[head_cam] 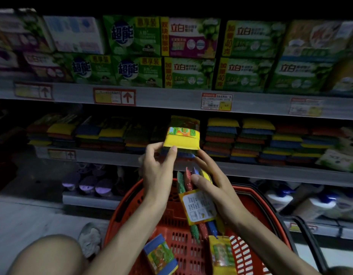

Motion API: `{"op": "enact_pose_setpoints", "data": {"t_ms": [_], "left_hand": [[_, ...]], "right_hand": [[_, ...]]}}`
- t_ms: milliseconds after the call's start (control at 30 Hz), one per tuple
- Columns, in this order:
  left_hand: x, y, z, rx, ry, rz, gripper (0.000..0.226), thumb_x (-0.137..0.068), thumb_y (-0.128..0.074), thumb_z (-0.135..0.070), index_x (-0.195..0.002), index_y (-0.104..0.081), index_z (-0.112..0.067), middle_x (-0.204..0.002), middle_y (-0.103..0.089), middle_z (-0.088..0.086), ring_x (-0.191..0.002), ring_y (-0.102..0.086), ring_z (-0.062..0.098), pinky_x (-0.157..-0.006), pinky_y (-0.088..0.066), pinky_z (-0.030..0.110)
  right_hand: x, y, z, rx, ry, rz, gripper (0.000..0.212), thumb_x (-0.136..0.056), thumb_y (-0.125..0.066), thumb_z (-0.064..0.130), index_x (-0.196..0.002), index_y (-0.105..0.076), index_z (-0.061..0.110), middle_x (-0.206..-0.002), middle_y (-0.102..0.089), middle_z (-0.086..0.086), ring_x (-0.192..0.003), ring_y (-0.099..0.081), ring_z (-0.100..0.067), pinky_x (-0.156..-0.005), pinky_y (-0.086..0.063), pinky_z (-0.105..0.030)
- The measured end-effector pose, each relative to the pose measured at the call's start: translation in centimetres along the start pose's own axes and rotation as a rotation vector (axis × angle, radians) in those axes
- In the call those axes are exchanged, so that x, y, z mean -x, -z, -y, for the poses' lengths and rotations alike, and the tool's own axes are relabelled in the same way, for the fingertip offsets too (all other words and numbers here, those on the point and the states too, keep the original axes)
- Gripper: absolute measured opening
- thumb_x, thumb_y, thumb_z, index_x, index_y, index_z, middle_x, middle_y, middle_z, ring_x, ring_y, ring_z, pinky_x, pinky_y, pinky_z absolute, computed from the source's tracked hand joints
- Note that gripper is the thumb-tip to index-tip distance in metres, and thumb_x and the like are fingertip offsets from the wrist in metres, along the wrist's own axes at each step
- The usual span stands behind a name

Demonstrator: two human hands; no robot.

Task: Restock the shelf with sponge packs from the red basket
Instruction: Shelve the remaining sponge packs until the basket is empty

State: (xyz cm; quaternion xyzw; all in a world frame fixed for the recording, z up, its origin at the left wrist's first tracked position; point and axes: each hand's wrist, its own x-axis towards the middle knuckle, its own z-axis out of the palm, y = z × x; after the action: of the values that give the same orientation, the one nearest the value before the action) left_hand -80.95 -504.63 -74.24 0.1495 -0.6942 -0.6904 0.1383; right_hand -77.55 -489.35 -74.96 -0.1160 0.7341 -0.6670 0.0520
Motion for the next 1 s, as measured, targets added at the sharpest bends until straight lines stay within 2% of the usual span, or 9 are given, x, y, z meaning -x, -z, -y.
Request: {"op": "enact_pose_setpoints", "data": {"t_ms": [100,267,400,500,567,633,700,867,1000], "left_hand": [[-0.3,0.1,-0.6,-0.047,-0.009,0.027,0.026,-0.085,-0.066,-0.053,-0.110,-0.065,-0.052,-0.118,-0.067,0.002,-0.098,-0.070,0.014,-0.086,-0.059,0.039],[-1.0,-0.2,-0.9,-0.004,0.013,0.035,0.032,-0.099,-0.061,-0.016,-0.117,-0.070,-0.041,-0.065,-0.067,-0.018,-0.068,-0.060,0.002,-0.070,-0.049,0.025],[-1.8,-0.8,-0.8,0.049,0.036,0.051,0.039,-0.100,-0.056,-0.003,-0.123,-0.070,-0.030,-0.072,-0.071,-0.031,-0.077,-0.066,-0.014,-0.068,-0.051,0.006],[-2.4,-1.4,-0.5,0.063,0.036,0.055,0.041,-0.099,-0.056,-0.002,-0.130,-0.069,-0.026,-0.082,-0.070,-0.028,-0.083,-0.065,-0.015,-0.093,-0.054,0.016],[-2.9,-1.8,-0.1,0.081,0.039,0.043,0.044,-0.098,-0.056,-0.001,-0.132,-0.068,-0.026,-0.077,-0.062,-0.026,-0.075,-0.062,-0.015,-0.101,-0.052,0.022],[-3.3,-2.2,0.2,0.100,0.048,0.030,0.044,-0.097,-0.057,-0.001,-0.132,-0.068,-0.024,-0.079,-0.067,-0.025,-0.087,-0.066,-0.010,-0.102,-0.051,0.025],[-3.5,-2.6,0.2,0.123,0.054,0.018,0.043,-0.097,-0.057,-0.001,-0.133,-0.068,-0.021,-0.096,-0.070,-0.021,-0.106,-0.068,0.006,-0.105,-0.052,0.031],[-3.9,-3.4,0.2,0.143,0.056,0.000,0.042,-0.098,-0.057,-0.001,-0.136,-0.065,-0.017,-0.090,-0.066,-0.022,-0.099,-0.069,0.012,-0.098,-0.056,0.034],[-4.4,-3.5,0.1,0.163,0.063,-0.016,0.038,-0.099,-0.059,-0.006,-0.136,-0.064,-0.014,-0.118,-0.071,0.000,-0.114,-0.068,0.021,-0.102,-0.055,0.039]], "right_hand": [[-0.6,0.5,0.0,0.016,0.013,-0.016,0.079,-0.077,-0.067,0.067,-0.148,-0.034,0.060,-0.153,-0.041,0.031,-0.141,-0.037,0.010,-0.115,-0.041,-0.041],[-2.0,1.3,-0.2,0.020,0.033,-0.030,0.075,-0.080,-0.067,0.064,-0.147,-0.034,0.061,-0.156,-0.040,0.026,-0.143,-0.039,0.003,-0.114,-0.043,-0.048],[-3.1,1.7,-0.6,0.004,0.025,-0.033,0.076,-0.079,-0.068,0.063,-0.148,-0.034,0.061,-0.155,-0.040,0.024,-0.141,-0.044,0.000,-0.113,-0.045,-0.047],[-3.8,2.0,-0.9,0.006,0.011,-0.042,0.079,-0.078,-0.069,0.065,-0.148,-0.033,0.061,-0.156,-0.039,0.022,-0.140,-0.044,0.001,-0.113,-0.045,-0.044],[-4.3,2.0,-1.0,0.016,-0.001,-0.056,0.084,-0.076,-0.069,0.067,-0.151,-0.031,0.058,-0.158,-0.037,0.019,-0.142,-0.040,0.002,-0.112,-0.045,-0.037],[-4.8,2.0,-1.0,0.016,-0.015,-0.073,0.091,-0.073,-0.068,0.067,-0.154,-0.029,0.053,-0.160,-0.036,0.017,-0.142,-0.039,0.004,-0.109,-0.044,-0.029],[-5.1,2.0,-1.0,0.007,-0.030,-0.087,0.098,-0.071,-0.069,0.068,-0.157,-0.027,0.048,-0.161,-0.034,0.015,-0.138,-0.040,0.008,-0.105,-0.044,-0.026],[-5.4,1.6,-1.1,-0.022,-0.059,-0.102,0.106,-0.071,-0.073,0.066,-0.160,-0.019,0.045,-0.165,-0.027,0.013,-0.133,-0.042,0.009,-0.102,-0.045,-0.023],[-5.2,1.6,-0.8,-0.005,-0.054,-0.101,0.108,-0.068,-0.072,0.069,-0.159,-0.018,0.046,-0.165,-0.026,0.016,-0.127,-0.043,0.016,-0.095,-0.047,-0.018]]}}
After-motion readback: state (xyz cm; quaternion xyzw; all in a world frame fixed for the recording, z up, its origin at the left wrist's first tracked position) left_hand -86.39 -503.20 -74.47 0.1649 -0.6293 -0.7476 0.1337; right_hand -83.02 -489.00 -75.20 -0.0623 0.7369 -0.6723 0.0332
